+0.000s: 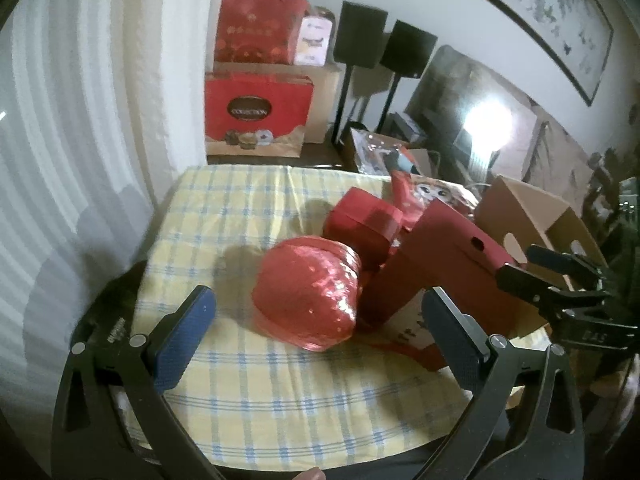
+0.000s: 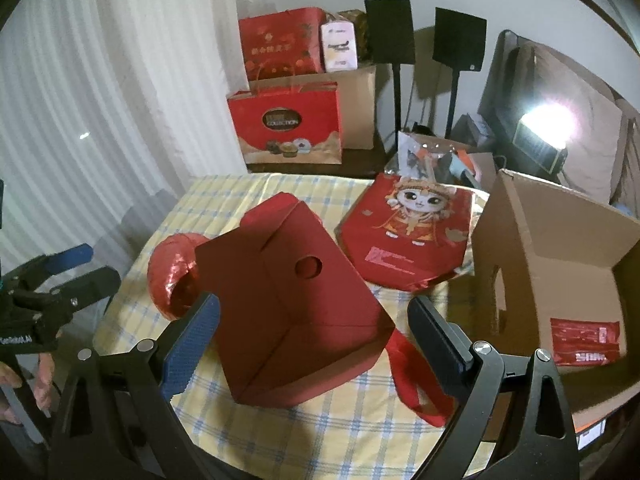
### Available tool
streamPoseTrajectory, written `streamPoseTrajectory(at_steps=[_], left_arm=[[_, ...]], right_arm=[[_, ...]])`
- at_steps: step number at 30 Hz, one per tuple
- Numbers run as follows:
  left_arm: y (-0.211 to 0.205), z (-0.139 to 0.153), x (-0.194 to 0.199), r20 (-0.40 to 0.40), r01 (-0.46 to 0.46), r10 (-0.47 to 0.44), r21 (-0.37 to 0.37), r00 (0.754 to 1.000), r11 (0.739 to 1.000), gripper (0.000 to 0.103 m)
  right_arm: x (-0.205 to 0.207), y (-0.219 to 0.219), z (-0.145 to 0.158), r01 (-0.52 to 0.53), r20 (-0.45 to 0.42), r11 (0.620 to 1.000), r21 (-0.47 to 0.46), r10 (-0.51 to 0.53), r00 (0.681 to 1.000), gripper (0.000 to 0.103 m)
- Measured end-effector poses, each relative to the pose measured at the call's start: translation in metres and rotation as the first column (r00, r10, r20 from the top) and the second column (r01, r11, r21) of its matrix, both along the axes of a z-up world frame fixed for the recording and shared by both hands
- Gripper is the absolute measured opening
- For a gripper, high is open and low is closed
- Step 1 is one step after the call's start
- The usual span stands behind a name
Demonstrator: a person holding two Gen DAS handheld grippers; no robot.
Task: Organize objects
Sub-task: 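Reach the right gripper to the red gift box and close on it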
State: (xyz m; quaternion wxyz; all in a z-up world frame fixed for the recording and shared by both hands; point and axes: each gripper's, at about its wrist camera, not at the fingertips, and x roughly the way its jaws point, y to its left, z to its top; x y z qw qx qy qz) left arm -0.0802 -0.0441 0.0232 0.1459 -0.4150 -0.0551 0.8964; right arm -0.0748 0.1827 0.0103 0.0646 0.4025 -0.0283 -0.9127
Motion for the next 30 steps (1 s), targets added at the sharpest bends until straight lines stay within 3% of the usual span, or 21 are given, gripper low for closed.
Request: streamPoseTrajectory(at_steps=[5,12,19,24,30], left_arm=[[0.003,-0.011,-0.002,0.022,0.002,-0.002,0.007,1.000,1.000,0.103],[0.003,-0.021,-0.001,0.039,0.003,-0.004,0.029,0.999,1.000,0.103],[0.006,-0.025,0.001,0.047,0.018,-0.020,0.044,0.999,0.999,0.103],[0.011,-0.030,0.001,0.060,0.032,-0.036,0.056,0.998,0.998,0.103],[0.016,-0.031,0.003,0.062,0.046,-0.049,0.054,0.997,0.998,0.103]], right_arm=[[0.002,-0.008,-0.006,-0.070,-0.002,0.997,0.009,0.070,0.998,0.102],[0.006,-0.017,-0.018,-0.112,-0.035,0.988,0.108,0.116,0.993,0.103],[0.002,-0.005,-0.025,-0.151,-0.009,0.988,0.020,0.151,0.988,0.103],[-0.001,-0.005,-0.027,-0.196,-0.027,0.980,0.010,0.196,0.980,0.103],[-0.006,-0.013,-0.037,-0.259,-0.008,0.962,0.082,0.261,0.965,0.103]])
